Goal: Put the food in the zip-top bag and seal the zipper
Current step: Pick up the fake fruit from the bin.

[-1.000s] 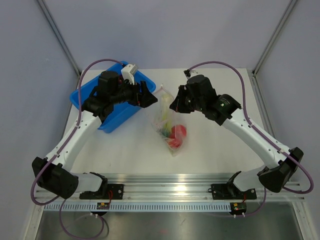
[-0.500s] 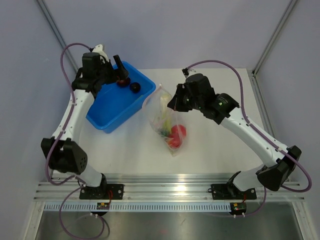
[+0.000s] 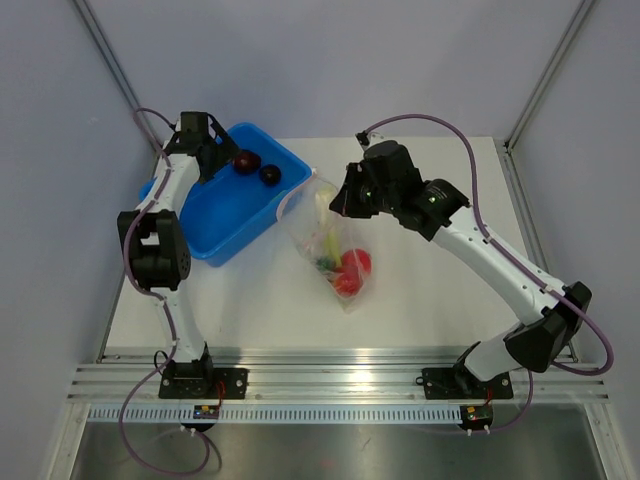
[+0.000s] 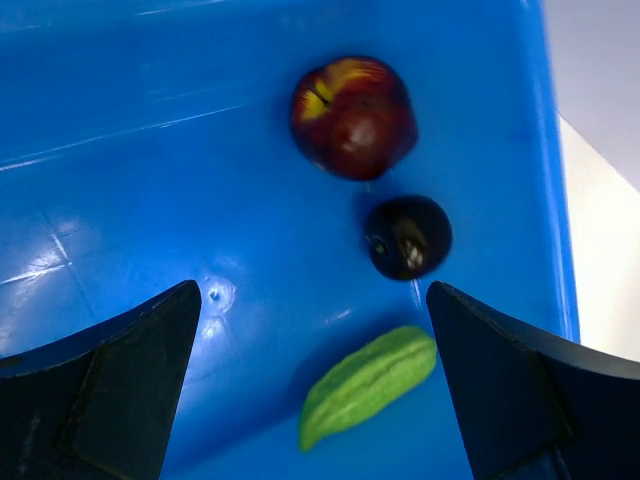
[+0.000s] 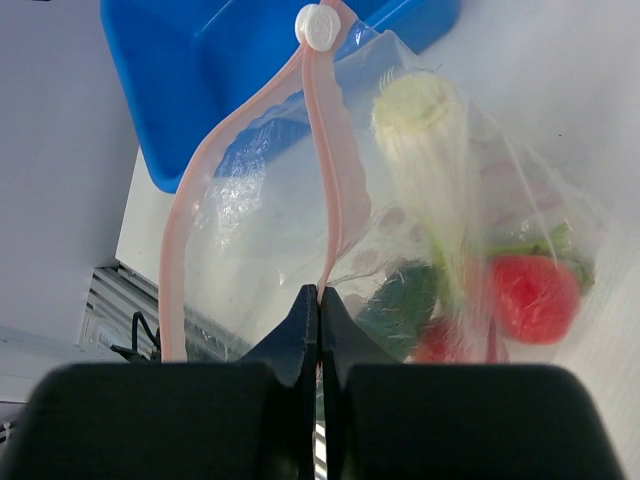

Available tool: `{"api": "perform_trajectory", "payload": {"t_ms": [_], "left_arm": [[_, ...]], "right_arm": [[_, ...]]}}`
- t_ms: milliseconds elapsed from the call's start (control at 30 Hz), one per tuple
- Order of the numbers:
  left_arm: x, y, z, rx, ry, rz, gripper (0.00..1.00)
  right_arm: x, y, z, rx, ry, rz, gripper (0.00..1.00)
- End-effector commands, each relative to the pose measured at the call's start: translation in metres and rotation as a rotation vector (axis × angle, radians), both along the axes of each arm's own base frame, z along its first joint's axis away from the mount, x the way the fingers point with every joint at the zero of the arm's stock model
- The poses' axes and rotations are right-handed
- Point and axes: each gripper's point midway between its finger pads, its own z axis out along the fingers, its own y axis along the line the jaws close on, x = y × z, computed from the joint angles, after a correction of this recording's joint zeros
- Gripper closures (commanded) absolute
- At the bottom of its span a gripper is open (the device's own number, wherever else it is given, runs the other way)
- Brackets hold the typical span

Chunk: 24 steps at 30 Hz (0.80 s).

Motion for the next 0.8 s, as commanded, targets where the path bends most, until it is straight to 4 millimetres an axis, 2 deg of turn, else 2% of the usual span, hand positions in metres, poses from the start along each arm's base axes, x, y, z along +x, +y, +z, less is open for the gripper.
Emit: {"api": "perform_trajectory", "payload": {"t_ms": [0,33,100,133,233,333,467,500,567,667,767], "left_arm": [[0.036,0.002,0.024,-0.093,-0.136,0.103,0.01],[0.041,0.000,0.011,-0.112,-0.119,0.112,0.01],[0.050,-0.005,0.008,-0.150,-0.124,0.110,0.01],[0.054,-0.008,-0.002,-0.172,-0.110,0.116,0.01],[0.061,-0.013,-0.013,-0.214,-0.104,0.126,0.01],[0.063,-0.008,-0.028,-0.223,-0.087,0.169,0.01],[0.074,-0.007,-0.030,-0.248,-0.134,0.196,0.01],[0.077,-0.009,-0.037,-0.256,-0.127,0.201,0.01],[0.080,-0.006,-0.040,-0.254,-0.138,0.221,0.01],[0.087,-0.005,-0.038,-0.271,-0.185,0.232,0.01],[0.092,-0.004,-0.049,-0.268,-0.164,0.243,0.01]], "right_arm": [[0.008,0.002,0.018,0.015,-0.053,0.003,1.00],[0.009,0.002,0.018,0.014,-0.054,0.004,1.00],[0.009,0.003,0.017,0.012,-0.051,0.008,1.00],[0.009,0.003,0.015,0.011,-0.049,0.009,1.00],[0.010,0.005,0.013,0.005,-0.043,0.009,1.00],[0.010,0.005,0.012,0.003,-0.039,0.010,1.00],[0.010,0.006,0.010,-0.002,-0.035,0.017,1.00],[0.011,0.006,0.010,-0.003,-0.034,0.017,1.00],[0.011,0.006,0.010,-0.004,-0.035,0.015,1.00],[0.012,0.007,0.006,-0.013,-0.026,0.016,1.00],[0.012,0.008,0.002,-0.017,-0.016,0.018,1.00]]}}
